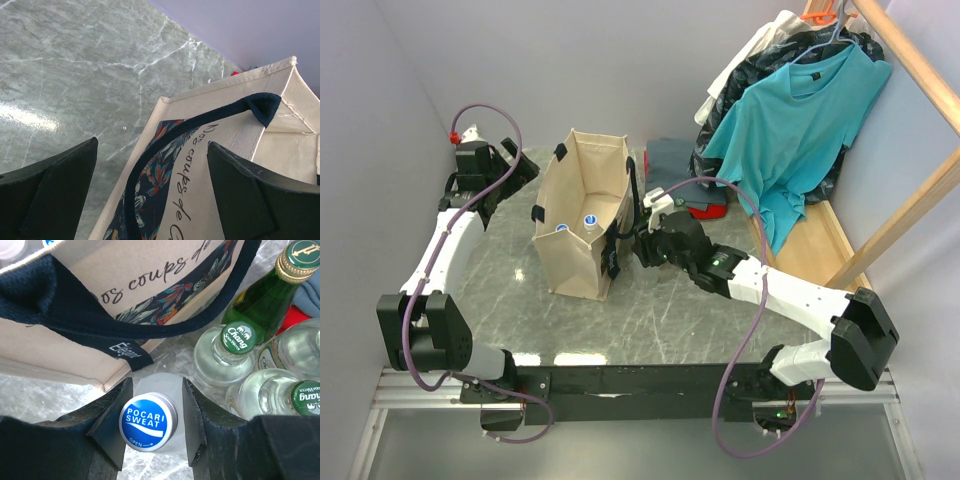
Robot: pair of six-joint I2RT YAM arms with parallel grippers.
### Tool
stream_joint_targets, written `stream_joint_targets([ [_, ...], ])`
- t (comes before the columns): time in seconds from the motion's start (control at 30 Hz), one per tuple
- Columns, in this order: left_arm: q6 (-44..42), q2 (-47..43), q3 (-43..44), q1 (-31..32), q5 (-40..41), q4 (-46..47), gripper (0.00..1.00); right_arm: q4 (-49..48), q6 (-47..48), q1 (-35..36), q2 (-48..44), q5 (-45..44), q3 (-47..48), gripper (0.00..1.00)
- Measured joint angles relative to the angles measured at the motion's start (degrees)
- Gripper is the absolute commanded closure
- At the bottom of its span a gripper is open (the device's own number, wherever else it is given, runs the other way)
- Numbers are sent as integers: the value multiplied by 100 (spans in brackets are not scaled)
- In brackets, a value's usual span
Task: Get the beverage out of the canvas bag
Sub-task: Place the drink at the center of the board.
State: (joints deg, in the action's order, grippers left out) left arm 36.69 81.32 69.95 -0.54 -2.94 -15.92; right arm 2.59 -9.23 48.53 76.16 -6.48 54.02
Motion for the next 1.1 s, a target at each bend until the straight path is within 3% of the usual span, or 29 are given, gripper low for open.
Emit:
stream_joint_targets([
  [0.47,0,0,0,0,20,0,4,-920,44,0,13,-114,-452,100],
  [0.5,0,0,0,0,20,0,4,-922,52,0,15,-111,-452,98],
  [0.53,0,0,0,0,20,0,4,-920,57,0,17,-111,-448,76],
  [0.57,0,0,0,0,20,0,4,-914,61,0,17,-111,-446,67],
  [0.6,0,0,0,0,20,0,4,-909,68,0,20,-109,-444,65],
  [0.7,0,7,0,0,15,0,4,-896,79,0,17,-105,-439,43],
  [1.1,0,17,0,0,15,0,4,-984,271,0,13,-153,-79,39],
])
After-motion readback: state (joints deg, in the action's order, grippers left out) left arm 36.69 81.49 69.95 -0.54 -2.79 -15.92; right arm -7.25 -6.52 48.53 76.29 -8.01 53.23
